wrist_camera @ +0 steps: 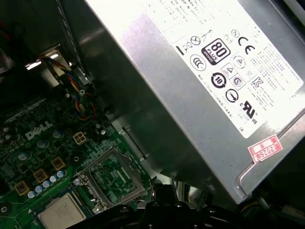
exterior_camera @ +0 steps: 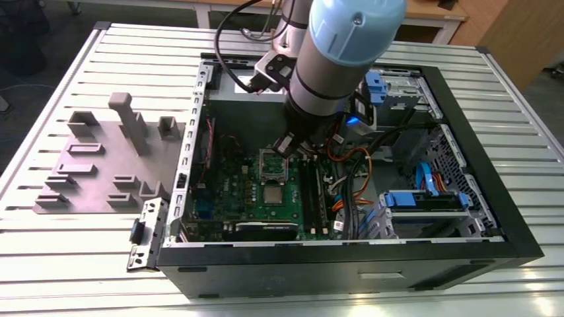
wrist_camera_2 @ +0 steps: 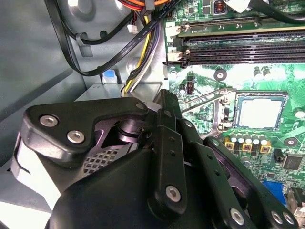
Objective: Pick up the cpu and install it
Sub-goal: 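Close the cpu cover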
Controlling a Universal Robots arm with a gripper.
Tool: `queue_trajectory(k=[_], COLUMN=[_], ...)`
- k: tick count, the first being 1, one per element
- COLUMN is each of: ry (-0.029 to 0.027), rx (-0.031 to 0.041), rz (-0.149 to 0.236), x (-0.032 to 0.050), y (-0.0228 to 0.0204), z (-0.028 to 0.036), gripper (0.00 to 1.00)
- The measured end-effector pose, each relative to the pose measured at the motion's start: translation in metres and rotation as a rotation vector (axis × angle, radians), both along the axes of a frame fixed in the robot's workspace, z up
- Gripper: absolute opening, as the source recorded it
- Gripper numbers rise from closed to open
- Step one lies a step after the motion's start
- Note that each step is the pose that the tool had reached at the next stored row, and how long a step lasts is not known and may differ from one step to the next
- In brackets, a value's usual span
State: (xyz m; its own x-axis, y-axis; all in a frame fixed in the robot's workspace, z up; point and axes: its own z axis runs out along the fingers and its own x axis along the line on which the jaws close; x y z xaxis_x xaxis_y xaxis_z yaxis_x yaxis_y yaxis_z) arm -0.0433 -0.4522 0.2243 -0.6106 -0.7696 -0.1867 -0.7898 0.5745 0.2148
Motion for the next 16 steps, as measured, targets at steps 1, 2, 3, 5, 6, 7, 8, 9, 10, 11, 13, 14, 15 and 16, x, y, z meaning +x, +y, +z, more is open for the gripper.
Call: queue_trajectory(k=[1,2,3,5,6,7,8,9,10,11,13,14,15,16], ry=[0.0,0.0,0.0,0.0001,0.0001,0.0001,0.0001,0.0001,0.0001,0.0001,0.0001,0.0001,0.0,0.0], rx=[-0.0001,-0.0001,-0.0002,-0.0003,-0.0003,-0.0003,-0.0003,-0.0003,-0.0004,-0.0004,-0.0012,-0.0015,-0.0017,-0.0021], rz=[0.0,0.0,0.0,0.0,0.0,0.001,0.001,0.001,0.001,0.001,0.002,0.002,0.002,0.002], x=[-0.0001,-0.0002,-0.0002,-0.0004,-0.0005,-0.0005,-0.0005,-0.0006,-0.0006,-0.0006,-0.0007,-0.0007,-0.0008,-0.0008], y=[-0.0001,-0.0002,-0.0003,-0.0007,-0.0009,-0.0012,-0.0015,-0.0018,-0.0021,-0.0023,-0.0029,-0.0031,-0.0033,-0.0035], z=[0.0003,0.0006,0.0008,0.0013,0.0015,0.0017,0.0019,0.0022,0.0025,0.0028,0.0033,0.0037,0.0041,0.0046], gripper=[0.11,0.11,0.11,0.11,0.11,0.11,0.11,0.11,0.11,0.11,0.11,0.11,0.11,0.11])
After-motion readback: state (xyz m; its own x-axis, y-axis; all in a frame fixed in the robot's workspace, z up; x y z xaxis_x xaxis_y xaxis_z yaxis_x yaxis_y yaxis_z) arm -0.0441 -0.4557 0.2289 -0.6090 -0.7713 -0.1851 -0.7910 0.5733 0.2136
